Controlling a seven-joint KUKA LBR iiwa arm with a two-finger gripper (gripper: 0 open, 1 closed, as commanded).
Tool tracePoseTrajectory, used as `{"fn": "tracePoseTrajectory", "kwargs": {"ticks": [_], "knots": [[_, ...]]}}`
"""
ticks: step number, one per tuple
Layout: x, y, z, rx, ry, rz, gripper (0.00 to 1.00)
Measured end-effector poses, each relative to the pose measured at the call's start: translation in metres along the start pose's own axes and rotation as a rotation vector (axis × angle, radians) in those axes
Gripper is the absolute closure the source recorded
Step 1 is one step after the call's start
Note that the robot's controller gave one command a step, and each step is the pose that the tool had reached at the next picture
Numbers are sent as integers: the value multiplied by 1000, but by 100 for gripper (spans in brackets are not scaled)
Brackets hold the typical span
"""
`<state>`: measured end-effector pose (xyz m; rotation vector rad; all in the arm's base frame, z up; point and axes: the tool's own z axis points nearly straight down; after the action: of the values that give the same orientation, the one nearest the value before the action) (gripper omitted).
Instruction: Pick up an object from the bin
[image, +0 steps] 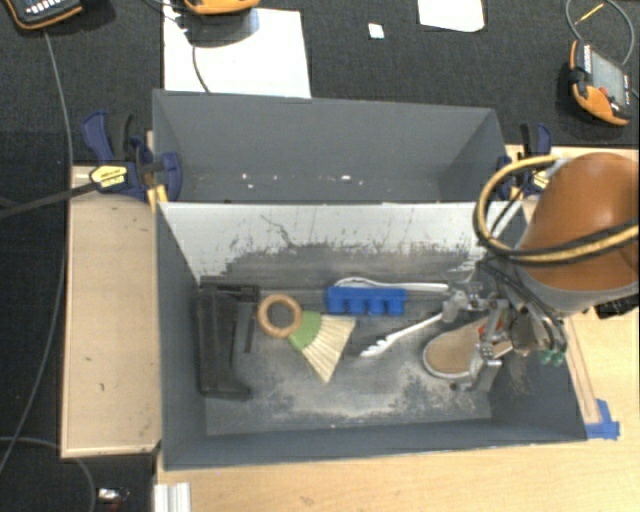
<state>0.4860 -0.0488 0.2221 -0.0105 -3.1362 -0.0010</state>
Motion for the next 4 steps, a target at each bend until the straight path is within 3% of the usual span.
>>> {"fn": "tracePoseTrajectory", "kwargs": {"ticks": [1,2,3,4], "knots": [[-2,0,-3,1,-8,-4,0],[-40,-59,107,3,-11,-274,0],[-45,-87,152,2,-15,-265,0],[-39,-83,151,2,-10,-428,0]]}}
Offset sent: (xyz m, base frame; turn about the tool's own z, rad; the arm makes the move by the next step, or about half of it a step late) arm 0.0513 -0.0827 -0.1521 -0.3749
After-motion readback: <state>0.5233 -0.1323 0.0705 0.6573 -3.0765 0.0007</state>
